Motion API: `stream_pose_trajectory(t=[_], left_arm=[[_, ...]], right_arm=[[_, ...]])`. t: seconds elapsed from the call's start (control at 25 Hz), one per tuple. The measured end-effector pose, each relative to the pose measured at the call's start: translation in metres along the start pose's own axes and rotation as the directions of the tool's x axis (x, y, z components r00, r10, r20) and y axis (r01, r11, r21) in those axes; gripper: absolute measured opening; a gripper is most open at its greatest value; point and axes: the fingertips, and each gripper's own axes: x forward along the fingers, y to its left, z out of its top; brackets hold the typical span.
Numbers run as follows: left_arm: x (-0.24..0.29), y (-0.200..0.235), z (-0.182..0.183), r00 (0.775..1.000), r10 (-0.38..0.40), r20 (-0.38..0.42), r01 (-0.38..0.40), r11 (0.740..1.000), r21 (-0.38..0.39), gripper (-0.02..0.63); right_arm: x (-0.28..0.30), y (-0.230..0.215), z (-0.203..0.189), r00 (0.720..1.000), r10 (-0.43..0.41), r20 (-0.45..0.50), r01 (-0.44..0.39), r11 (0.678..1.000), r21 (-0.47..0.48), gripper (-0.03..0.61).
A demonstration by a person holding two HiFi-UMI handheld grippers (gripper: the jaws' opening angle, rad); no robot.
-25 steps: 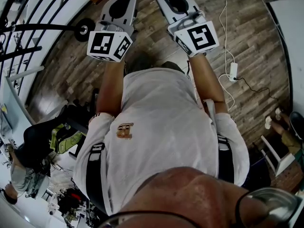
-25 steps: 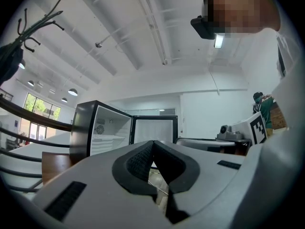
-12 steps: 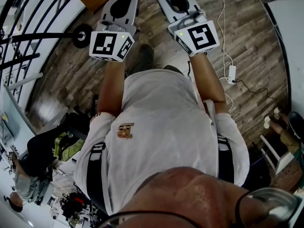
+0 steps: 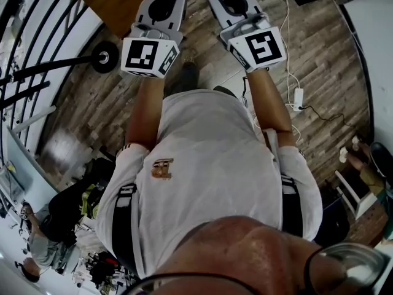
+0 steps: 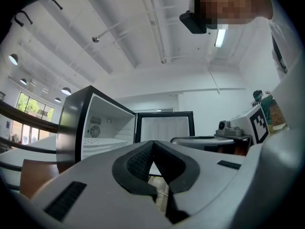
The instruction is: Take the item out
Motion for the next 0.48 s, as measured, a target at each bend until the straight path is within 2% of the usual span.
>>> stream_pose_trajectory(t=[0.48], left_arm=[[0.104, 0.124, -0.027, 0.999, -0.037, -0.001, 0.037, 0.999, 0.0, 0.018]], right_arm=[[0.135, -0.082, -0.036, 0.996, -0.076, -0.052, 0.077, 0.997, 0.017, 0.033]])
